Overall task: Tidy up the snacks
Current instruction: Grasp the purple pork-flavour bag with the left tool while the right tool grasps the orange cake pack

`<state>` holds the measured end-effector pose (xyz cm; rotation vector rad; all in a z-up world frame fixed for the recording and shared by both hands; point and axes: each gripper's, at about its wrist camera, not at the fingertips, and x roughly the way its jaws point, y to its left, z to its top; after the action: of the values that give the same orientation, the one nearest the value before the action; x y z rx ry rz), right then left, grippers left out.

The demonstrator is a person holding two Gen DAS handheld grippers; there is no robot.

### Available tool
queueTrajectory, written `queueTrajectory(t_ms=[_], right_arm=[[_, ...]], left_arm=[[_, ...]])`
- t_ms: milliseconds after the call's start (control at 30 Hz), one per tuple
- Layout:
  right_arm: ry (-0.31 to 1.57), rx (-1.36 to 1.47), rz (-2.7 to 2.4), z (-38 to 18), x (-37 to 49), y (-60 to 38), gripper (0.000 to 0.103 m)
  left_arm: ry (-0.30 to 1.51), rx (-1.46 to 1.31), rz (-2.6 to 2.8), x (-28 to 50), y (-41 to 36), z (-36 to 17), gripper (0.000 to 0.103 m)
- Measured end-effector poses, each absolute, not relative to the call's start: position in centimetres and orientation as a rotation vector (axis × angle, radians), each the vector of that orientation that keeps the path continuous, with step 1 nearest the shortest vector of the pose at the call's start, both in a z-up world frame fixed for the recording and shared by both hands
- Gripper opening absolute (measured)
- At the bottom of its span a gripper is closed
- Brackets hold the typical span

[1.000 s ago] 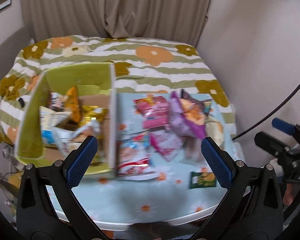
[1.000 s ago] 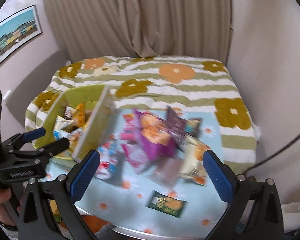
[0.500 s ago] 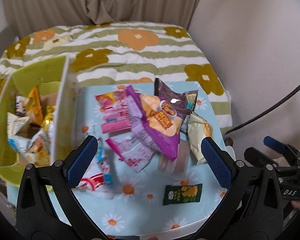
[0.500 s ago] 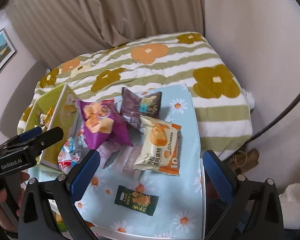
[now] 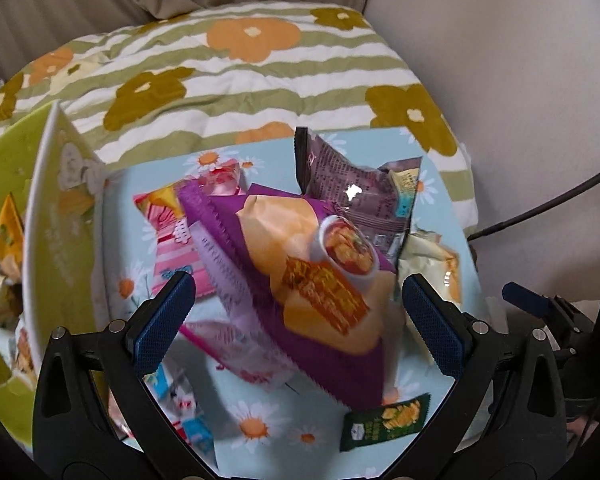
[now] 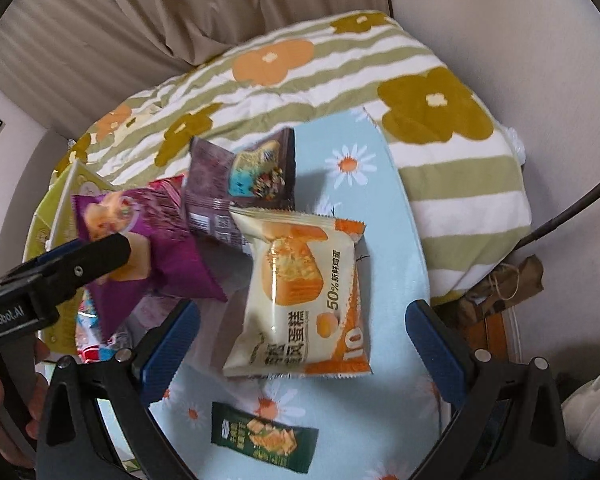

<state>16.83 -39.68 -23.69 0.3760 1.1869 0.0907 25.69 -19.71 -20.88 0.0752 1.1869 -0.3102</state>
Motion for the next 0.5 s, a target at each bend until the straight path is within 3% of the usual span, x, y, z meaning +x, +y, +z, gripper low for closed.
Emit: queueTrajectory(t_ms=[267, 367, 500], right_arm=[[1.233, 0.399, 0.102, -26.6, 18.3, -39.7, 0.102], [1.237, 0.403, 0.111, -27.1, 18.5, -39.5, 0.102], [1.242, 0.401, 0.127, -27.6, 18.9, -39.3, 0.099]], left_arm=[[1.240, 0.137, -0.334, 27.3, -20.9, -23.4, 0.102], [1.249, 0.138, -0.351, 27.4, -20.8, -23.7, 0.092], [1.251, 0.145, -0.361, 27.4, -20.8, -23.7, 0.087]])
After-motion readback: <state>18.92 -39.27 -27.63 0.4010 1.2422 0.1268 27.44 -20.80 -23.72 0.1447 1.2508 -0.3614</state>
